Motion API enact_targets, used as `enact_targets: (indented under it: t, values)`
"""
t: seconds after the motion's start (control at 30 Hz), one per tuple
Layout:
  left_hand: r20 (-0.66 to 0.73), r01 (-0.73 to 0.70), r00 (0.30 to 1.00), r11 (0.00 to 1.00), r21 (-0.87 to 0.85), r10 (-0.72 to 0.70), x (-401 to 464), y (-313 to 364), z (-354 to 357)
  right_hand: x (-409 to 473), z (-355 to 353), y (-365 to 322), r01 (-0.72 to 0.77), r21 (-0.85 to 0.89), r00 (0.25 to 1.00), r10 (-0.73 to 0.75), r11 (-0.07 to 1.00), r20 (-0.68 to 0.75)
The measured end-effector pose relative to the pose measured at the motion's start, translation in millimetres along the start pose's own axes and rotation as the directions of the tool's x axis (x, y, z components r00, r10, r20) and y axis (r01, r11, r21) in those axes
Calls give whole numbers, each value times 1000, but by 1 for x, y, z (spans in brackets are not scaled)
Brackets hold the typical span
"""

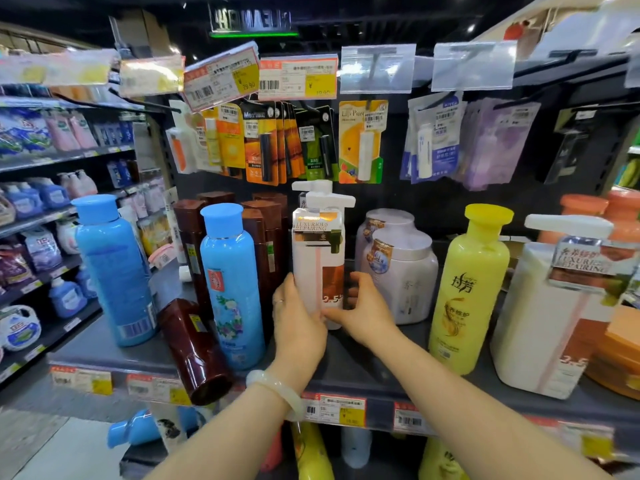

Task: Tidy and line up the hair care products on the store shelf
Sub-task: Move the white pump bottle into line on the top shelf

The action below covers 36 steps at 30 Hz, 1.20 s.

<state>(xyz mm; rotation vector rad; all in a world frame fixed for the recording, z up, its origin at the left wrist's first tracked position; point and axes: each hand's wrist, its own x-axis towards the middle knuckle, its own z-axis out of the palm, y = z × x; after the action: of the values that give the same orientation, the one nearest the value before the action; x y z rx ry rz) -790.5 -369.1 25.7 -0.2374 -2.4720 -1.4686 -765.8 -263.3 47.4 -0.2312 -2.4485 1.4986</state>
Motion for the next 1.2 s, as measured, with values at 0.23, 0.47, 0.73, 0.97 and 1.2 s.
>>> enact_targets:
  t: [0.23, 0.47, 0.73, 0.97, 1.2]
  values:
    - [-167, -367, 930, 844, -392, 327, -44, 56, 29, -52, -42, -3, 146, 31, 966, -136, 989, -219]
    - [-25, -417, 863, 685, -597, 504, -87, 93, 64, -116, -122, 11, 225, -16, 891, -212, 974, -402]
    - [373, -247, 812, 843, -477, 449, -132, 117, 123, -141, -190, 54, 100, -6, 748, -79, 995, -659]
    - [471, -109, 831, 917, -384, 296, -128, 109, 156, -109, -209, 81, -31, 170, 930, 91, 985, -357]
    - [441, -23, 879, 941, -337, 180, -127, 115, 177, -90, -213, 90, -76, 197, 954, 129, 977, -272]
